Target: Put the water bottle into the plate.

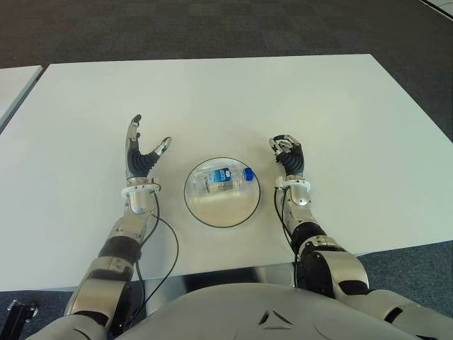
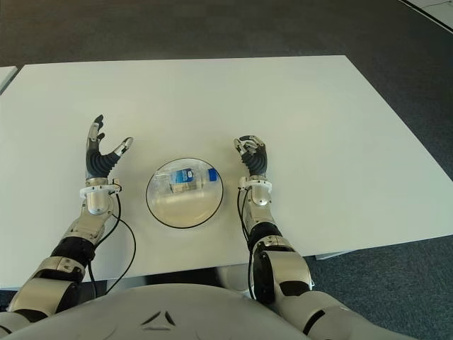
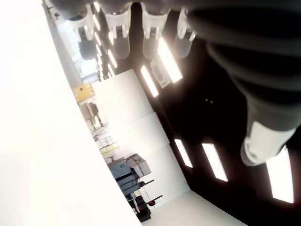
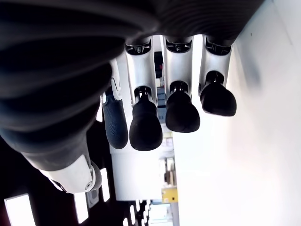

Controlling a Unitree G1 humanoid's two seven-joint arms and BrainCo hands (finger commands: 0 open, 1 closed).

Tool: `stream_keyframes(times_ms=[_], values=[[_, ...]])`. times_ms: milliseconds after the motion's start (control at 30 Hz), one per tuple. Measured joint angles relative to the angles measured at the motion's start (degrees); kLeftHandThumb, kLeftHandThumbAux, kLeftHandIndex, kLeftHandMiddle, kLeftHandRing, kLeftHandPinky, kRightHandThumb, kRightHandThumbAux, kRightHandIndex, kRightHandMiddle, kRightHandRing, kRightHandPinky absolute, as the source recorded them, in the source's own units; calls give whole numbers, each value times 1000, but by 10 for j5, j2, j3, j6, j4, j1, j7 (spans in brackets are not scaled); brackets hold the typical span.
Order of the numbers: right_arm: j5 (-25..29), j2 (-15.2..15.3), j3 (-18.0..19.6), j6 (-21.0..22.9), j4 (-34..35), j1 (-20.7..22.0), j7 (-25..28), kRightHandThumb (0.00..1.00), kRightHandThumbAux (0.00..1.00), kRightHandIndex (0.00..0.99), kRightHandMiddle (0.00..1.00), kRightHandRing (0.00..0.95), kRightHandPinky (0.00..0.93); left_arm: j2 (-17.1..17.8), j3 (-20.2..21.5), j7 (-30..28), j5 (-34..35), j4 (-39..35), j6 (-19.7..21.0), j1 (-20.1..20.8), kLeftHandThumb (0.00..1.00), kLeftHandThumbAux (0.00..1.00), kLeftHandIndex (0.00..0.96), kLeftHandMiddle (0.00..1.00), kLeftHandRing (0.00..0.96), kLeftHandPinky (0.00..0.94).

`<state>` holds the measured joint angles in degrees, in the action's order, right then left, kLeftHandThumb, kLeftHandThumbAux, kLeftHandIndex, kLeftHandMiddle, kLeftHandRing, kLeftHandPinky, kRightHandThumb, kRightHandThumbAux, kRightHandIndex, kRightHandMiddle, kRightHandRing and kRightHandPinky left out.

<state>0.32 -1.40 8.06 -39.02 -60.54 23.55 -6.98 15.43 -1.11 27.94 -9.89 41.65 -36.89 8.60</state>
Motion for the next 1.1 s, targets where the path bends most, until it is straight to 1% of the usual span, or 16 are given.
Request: stream_keyframes(times_ms=[67, 133, 233, 333, 400, 567, 667, 833, 933, 1100], values=[[0, 1, 0, 0, 0, 0, 0, 708, 726, 439, 796, 793, 801, -2, 6, -4, 3, 9, -8, 0, 0, 598, 49, 40, 8, 31], [0, 1, -1, 0, 1, 0, 0, 708, 726, 439, 795, 790, 796, -3, 12, -16, 7, 16, -14, 0, 0, 609, 90, 74, 36, 76], [0, 0, -1, 0, 1, -1, 0, 708, 726, 439, 793, 787, 791, -4, 20, -39, 16, 25, -20, 2, 0, 630, 125, 106, 71, 120], [0, 0, -1, 0, 1, -2, 1, 708, 726, 439, 791, 785, 788, -4, 29, -69, 32, 48, -28, 12, 0, 643, 142, 122, 91, 143], [0, 0, -1, 0, 1, -2, 1, 708, 726, 439, 791, 786, 795, -4, 34, -89, 42, 62, -32, 18, 0, 670, 172, 149, 124, 185], [0, 0, -1, 0, 1, -2, 2, 708, 725, 439, 794, 789, 798, -3, 50, -166, 78, 95, -35, 26, 0, 735, 261, 263, 254, 309], [1, 1, -1, 0, 1, -2, 4, 708, 725, 439, 794, 790, 801, -4, 53, -189, 85, 101, -36, 25, 0, 767, 287, 297, 289, 333], [3, 1, 0, 0, 1, -2, 11, 708, 725, 440, 795, 790, 804, -11, 56, -217, 96, 90, -30, 14, 26, 853, 333, 360, 353, 397], [4, 1, 2, 0, 2, -2, 15, 708, 724, 440, 797, 792, 809, -18, 58, -233, 101, 89, -19, 12, 45, 882, 346, 382, 378, 418], [5, 0, 2, 0, 2, -3, 17, 708, 724, 440, 800, 794, 810, -24, 68, -250, 107, 102, -18, 16, 67, 940, 371, 417, 423, 461]])
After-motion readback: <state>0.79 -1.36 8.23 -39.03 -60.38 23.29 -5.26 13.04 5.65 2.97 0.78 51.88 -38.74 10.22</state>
